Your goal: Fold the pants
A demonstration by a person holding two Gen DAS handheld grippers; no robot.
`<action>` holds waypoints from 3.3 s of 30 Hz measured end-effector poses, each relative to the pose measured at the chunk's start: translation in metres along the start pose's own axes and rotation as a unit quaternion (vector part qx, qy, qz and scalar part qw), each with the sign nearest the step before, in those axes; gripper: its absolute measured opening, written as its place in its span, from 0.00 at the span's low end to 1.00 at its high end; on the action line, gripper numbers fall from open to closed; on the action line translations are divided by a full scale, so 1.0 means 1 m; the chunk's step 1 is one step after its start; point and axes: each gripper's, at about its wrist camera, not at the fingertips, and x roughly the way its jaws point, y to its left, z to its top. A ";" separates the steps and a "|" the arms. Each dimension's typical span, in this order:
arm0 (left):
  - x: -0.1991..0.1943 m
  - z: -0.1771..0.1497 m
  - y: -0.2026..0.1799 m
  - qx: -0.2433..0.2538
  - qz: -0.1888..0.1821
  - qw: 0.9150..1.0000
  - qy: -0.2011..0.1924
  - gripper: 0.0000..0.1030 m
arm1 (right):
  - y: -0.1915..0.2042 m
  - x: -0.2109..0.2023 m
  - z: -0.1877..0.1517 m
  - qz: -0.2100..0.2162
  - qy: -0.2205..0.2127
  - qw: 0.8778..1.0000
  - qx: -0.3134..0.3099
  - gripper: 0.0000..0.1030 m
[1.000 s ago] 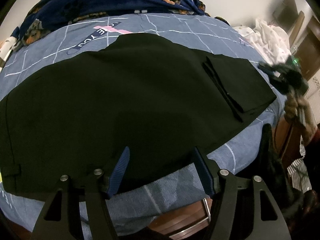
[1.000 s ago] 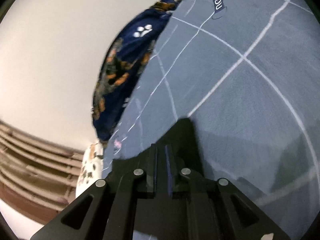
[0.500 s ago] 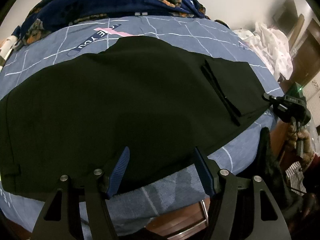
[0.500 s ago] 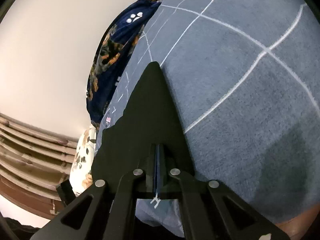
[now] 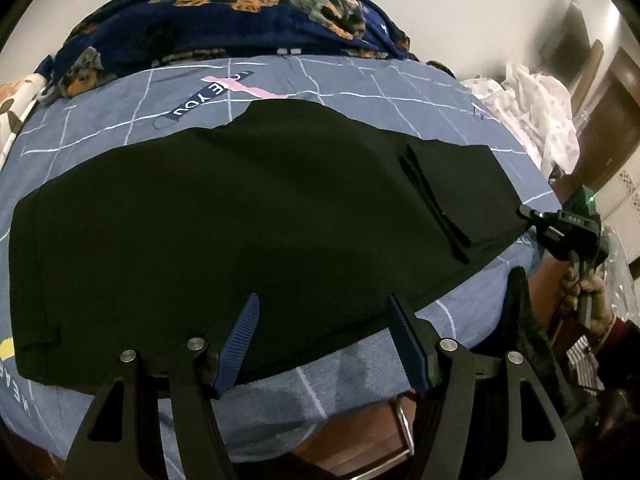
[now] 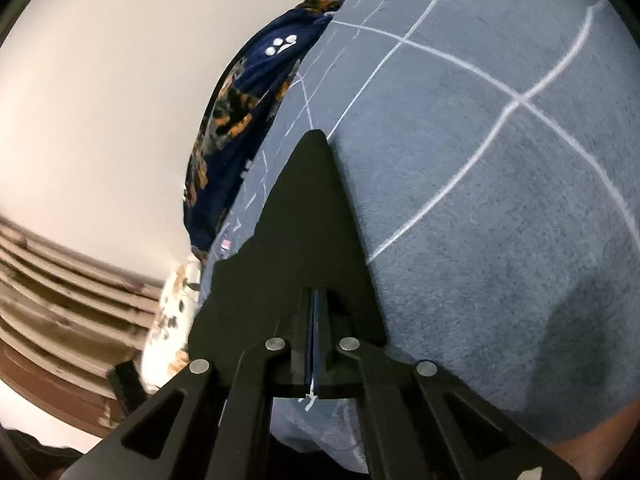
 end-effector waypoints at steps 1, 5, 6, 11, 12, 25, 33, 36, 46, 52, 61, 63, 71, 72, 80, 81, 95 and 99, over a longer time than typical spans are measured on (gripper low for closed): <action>-0.001 0.000 0.000 0.001 0.001 1.000 -0.001 0.64 | 0.003 0.000 0.000 -0.009 0.002 1.000 -0.004 0.00; -0.012 0.000 0.001 0.013 0.018 1.000 -0.015 0.64 | 0.021 -0.003 0.005 -0.033 0.006 0.999 -0.021 0.09; -0.018 0.000 0.003 0.013 0.026 0.999 -0.024 0.64 | 0.029 -0.003 0.005 -0.039 0.007 0.999 -0.033 0.11; -0.041 -0.001 0.037 -0.017 0.054 0.997 -0.046 0.64 | 0.081 0.016 -0.003 -0.045 0.035 0.993 -0.103 0.26; -0.046 -0.001 0.046 -0.021 0.064 0.996 -0.052 0.64 | 0.092 0.022 -0.007 -0.046 0.044 0.991 -0.117 0.35; -0.067 -0.010 0.196 -0.073 0.072 0.994 -0.042 0.64 | 0.184 0.103 -0.067 0.002 0.132 0.971 -0.198 0.63; -0.021 -0.003 0.221 -0.037 0.005 0.999 0.018 0.66 | 0.177 0.125 -0.075 0.008 0.145 0.980 -0.138 0.64; -0.015 0.005 0.223 -0.034 -0.039 0.998 0.020 0.67 | 0.180 0.132 -0.078 0.001 0.149 0.979 -0.138 0.65; -0.023 0.016 0.233 -0.075 -0.074 0.994 -0.003 0.32 | 0.182 0.154 -0.084 0.007 0.165 0.980 -0.115 0.72; -0.052 0.022 0.217 -0.121 -0.118 0.984 -0.056 0.18 | 0.207 0.178 -0.083 0.039 0.187 0.973 -0.131 0.76; -0.061 0.056 0.133 -0.116 -0.225 0.963 -0.092 0.18 | 0.246 0.211 -0.094 0.127 0.223 0.957 -0.132 0.79; -0.050 0.064 0.110 -0.115 -0.256 0.956 -0.086 0.18 | 0.249 0.210 -0.097 0.146 0.228 0.954 -0.130 0.80; 0.012 0.086 0.040 -0.091 -0.306 0.947 -0.028 0.20 | 0.235 0.187 -0.096 0.207 0.220 0.948 -0.095 0.91; 0.014 0.088 0.036 -0.090 -0.311 0.946 -0.025 0.22 | 0.232 0.185 -0.095 0.208 0.220 0.949 -0.091 0.93; -0.012 0.098 0.034 -0.056 -0.230 0.969 -0.067 0.51 | 0.216 0.196 -0.094 0.183 0.227 0.954 -0.064 0.97; -0.015 0.094 0.039 -0.059 -0.222 0.971 -0.074 0.53 | 0.217 0.197 -0.094 0.171 0.228 0.956 -0.071 0.97; -0.014 0.038 0.091 -0.126 -0.128 0.983 -0.045 0.54 | 0.221 0.183 -0.065 0.056 0.216 0.969 -0.102 0.14; -0.002 0.047 0.069 -0.103 -0.127 0.986 -0.031 0.55 | 0.206 0.133 -0.017 0.040 0.167 0.980 -0.097 0.15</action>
